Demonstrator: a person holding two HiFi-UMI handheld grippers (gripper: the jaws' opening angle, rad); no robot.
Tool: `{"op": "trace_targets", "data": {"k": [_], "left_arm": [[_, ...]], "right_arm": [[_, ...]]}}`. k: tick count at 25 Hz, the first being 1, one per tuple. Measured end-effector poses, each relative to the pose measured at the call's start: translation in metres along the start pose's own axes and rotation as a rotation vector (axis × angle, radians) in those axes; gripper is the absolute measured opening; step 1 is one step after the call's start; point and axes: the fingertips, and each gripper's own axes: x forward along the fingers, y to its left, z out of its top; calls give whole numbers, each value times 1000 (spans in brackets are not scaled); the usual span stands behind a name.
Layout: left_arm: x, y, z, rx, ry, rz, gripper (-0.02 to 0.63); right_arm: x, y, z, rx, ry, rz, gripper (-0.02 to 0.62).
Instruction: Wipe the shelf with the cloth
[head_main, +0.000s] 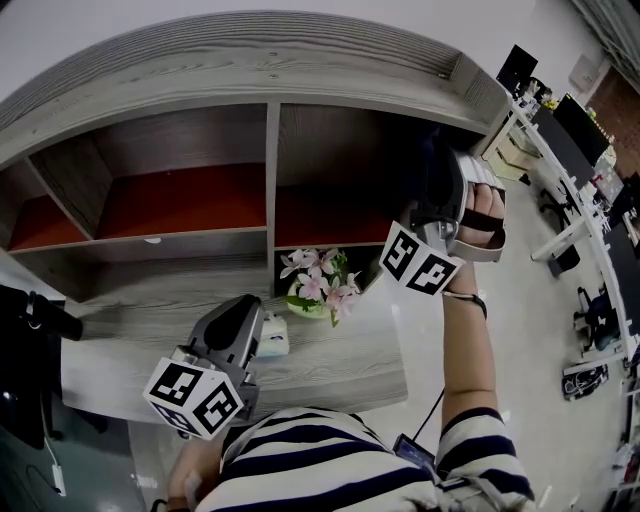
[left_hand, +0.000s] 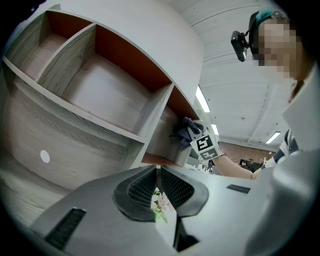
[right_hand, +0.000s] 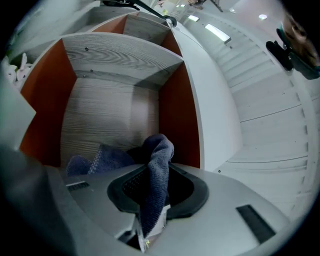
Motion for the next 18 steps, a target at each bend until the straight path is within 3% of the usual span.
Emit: {"op": "trace_targets", "data": {"k": [18], "left_arm": [[2, 0, -4, 3, 14, -2, 38]], "right_arm": [[-43, 94, -8, 32, 47, 270, 81]]}}
